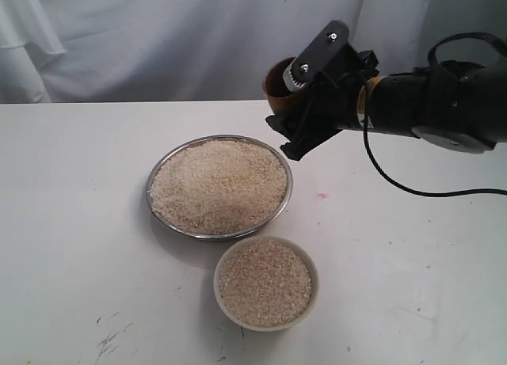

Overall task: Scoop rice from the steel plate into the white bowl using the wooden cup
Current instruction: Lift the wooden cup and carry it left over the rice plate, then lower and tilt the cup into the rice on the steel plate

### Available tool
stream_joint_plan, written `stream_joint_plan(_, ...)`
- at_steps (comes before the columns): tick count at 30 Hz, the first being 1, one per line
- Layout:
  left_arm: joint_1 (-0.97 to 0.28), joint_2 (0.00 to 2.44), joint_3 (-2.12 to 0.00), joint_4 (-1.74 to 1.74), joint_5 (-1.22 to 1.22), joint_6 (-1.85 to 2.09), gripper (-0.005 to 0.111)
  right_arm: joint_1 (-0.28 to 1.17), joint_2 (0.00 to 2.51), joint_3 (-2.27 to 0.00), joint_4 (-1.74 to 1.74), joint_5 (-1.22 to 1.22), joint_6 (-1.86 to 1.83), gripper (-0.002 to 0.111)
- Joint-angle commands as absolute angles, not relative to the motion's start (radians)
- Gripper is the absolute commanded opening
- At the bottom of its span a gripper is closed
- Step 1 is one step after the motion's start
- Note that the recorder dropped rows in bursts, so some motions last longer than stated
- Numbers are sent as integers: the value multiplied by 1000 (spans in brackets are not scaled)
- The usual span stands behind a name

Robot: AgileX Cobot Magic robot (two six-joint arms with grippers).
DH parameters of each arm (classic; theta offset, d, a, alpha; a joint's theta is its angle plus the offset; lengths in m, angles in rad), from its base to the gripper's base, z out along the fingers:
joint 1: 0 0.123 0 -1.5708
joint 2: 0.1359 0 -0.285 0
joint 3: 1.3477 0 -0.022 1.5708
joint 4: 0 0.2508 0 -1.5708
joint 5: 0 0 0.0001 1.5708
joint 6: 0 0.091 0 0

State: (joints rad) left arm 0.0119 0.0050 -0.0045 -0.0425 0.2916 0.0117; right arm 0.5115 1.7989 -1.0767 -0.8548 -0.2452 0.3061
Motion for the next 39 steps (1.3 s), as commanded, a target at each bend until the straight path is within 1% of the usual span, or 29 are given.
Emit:
stream_joint_plan(1, 10, 0, 0, -43, 285, 9, 0, 555, 1795, -1103, -524, -47, -156, 0)
stream_joint_plan(5, 10, 0, 0, -43, 285, 9, 0, 600, 1795, -1155, -376, 133, -393, 0)
stream_joint_plan(8, 10, 0, 0, -43, 285, 9, 0, 635, 1795, -1214, -303, 268, -494, 0)
stream_joint_plan(13, 10, 0, 0, -43, 285, 9, 0, 663, 1795, -1298, -280, 431, -537, 0)
stream_joint_plan(19, 10, 0, 0, -43, 285, 9, 0, 695, 1796, -1364, -335, 587, -550, 0)
stream_joint_plan(25, 10, 0, 0, -43, 285, 9, 0, 720, 1859, -1415, -380, 629, -550, 0)
stream_joint_plan(31, 10, 0, 0, -43, 285, 9, 0, 760, 1960, -1490, -463, 556, -550, 0)
stream_joint_plan(39, 10, 0, 0, -43, 285, 9, 0, 762, 2066, -1523, -641, 472, -548, 0)
